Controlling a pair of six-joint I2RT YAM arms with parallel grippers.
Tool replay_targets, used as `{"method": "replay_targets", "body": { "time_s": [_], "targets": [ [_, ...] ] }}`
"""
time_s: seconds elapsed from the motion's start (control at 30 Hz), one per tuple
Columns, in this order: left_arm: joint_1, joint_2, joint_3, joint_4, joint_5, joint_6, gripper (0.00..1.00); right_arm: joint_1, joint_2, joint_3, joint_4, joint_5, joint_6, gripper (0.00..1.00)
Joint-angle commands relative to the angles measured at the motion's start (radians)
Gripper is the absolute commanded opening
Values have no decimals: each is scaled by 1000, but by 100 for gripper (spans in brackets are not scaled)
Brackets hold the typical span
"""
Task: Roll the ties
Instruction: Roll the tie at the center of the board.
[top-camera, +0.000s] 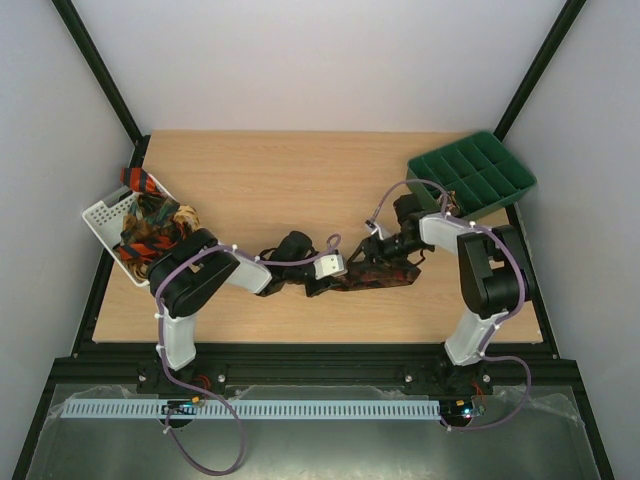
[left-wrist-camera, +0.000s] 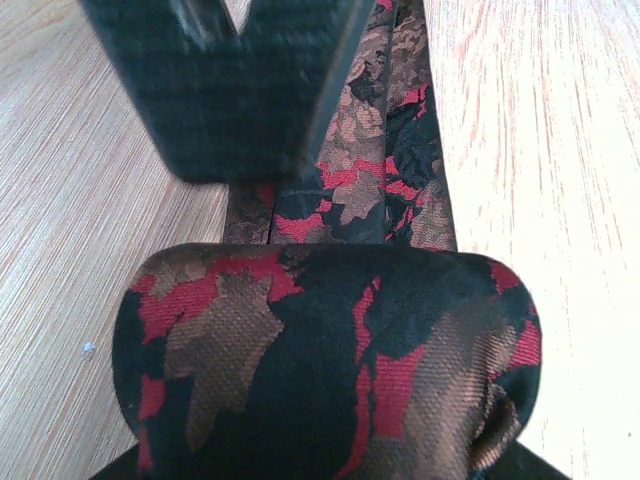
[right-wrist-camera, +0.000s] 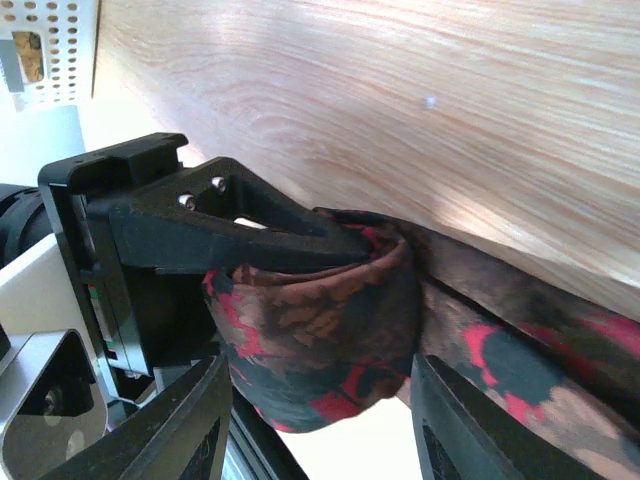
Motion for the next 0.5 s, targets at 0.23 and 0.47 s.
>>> {"method": "replay_targets", "body": {
  "time_s": [0.23,0.47],
  "targets": [
    [3,28,-21,-157,-5,22,33,71,113,23,49,62,52,35],
    [8,8,-10,-169,5,38,41,53,135,16,-14,111,6,1]
  ]
}}
